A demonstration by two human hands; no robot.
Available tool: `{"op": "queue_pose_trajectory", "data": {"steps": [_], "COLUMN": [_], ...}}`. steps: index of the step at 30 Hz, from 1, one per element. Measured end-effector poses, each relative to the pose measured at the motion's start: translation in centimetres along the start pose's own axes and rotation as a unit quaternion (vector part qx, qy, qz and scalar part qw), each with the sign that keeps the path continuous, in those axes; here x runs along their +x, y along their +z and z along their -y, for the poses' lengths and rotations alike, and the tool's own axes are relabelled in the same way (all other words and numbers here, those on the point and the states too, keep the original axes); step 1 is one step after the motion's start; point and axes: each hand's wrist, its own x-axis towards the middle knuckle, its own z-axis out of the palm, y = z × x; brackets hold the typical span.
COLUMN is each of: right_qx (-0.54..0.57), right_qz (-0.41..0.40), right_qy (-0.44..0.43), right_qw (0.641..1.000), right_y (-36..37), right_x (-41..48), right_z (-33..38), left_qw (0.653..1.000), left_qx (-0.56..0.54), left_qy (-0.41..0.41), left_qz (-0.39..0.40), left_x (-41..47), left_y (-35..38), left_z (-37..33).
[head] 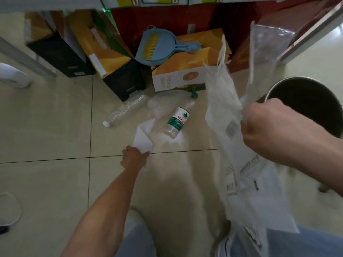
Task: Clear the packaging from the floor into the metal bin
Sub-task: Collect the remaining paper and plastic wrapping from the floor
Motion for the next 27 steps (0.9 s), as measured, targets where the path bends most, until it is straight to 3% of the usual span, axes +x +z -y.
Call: {"op": "queue_pose_trajectory", "data": {"steps": [6,9,16,22,27], "right_qx": [0.004,0.003,0.040,0.009,-0.013], "right_qz": [0.010,-0.001,0.004,0.005,0.019], "right_qy": [-0.001,-0.018,-0.043,-0.035,-0.014], "right_qw": [1.000,1.000,0.998,0.999,1.000], "right_y": [0.3,-0.1,-1.6,1.4,1.2], "right_x": [0.5,0.3,-0.5,0.3,1.2], "right_z": [0.5,1.0,1.1,-0.5,-1.0], "left_qw": [0.998,0.998,0.999,0.999,0.999], "left_qx": [0.047,0.020,-0.027,-0.009,-0.014], "left_qy": [0.047,0.052,0.047,0.025,0.023], "left_qz": [0.007,0.038,-0.006,-0.035,0.026], "left_x": [0.3,-0.6,0.6,2.3,2.2], "left_y": [1.0,-0.6,-5.7,-0.6,-0.6], "left_z": [0.8,1.0,1.6,2.7,2.4]}}
